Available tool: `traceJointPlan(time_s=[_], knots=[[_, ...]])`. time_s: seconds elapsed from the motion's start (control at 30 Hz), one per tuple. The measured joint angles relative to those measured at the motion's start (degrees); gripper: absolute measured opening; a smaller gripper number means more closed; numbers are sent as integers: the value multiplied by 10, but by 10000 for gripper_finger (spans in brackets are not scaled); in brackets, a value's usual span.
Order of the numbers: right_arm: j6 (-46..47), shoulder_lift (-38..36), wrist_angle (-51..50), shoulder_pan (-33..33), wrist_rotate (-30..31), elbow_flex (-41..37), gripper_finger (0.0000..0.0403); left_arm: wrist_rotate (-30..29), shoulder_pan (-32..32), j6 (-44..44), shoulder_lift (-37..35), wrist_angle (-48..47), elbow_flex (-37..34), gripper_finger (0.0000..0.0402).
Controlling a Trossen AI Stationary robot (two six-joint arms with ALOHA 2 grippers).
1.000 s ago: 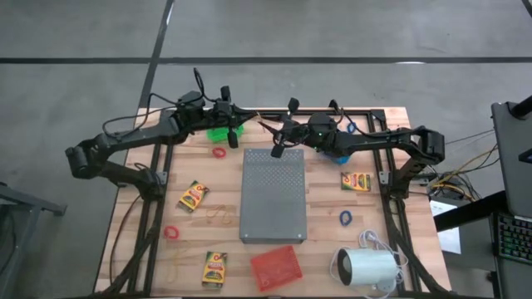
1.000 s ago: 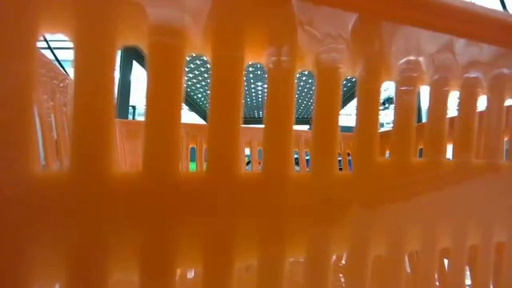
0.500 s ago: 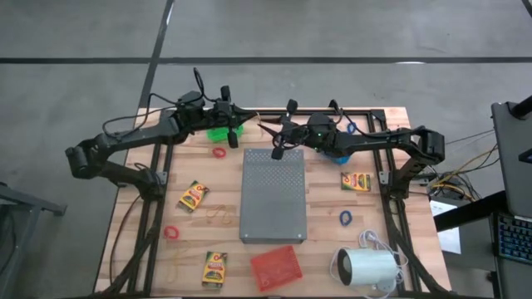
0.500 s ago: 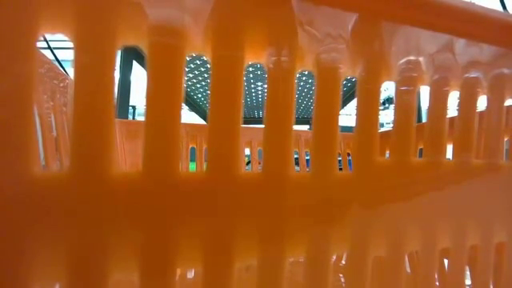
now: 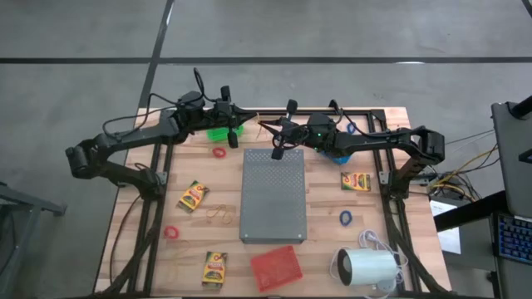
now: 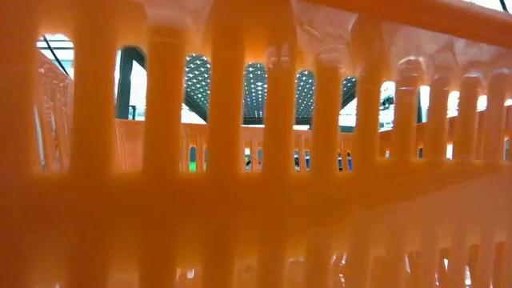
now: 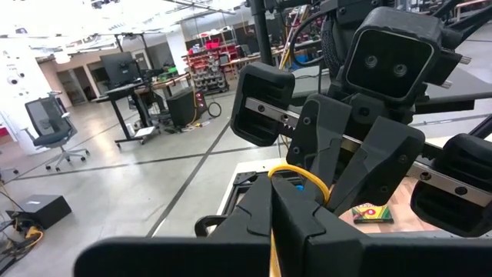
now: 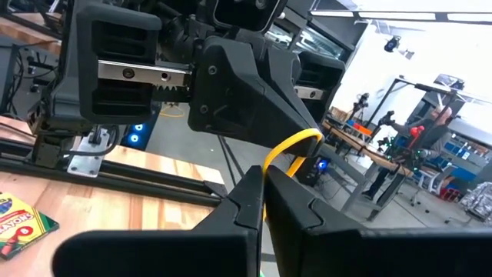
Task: Pick & Place Office Desk Supplies
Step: Put the top yellow rubber band into the blue basket
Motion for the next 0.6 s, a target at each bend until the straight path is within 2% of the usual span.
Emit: traceJointPlan(time_s=[0.37, 0.6], knots=[[0, 0, 0, 0, 4, 0, 9, -1, 0, 0, 0, 0, 0, 4], [0, 0, -4, 0, 4, 0, 8, -3, 0, -1, 0, 0, 0, 53]])
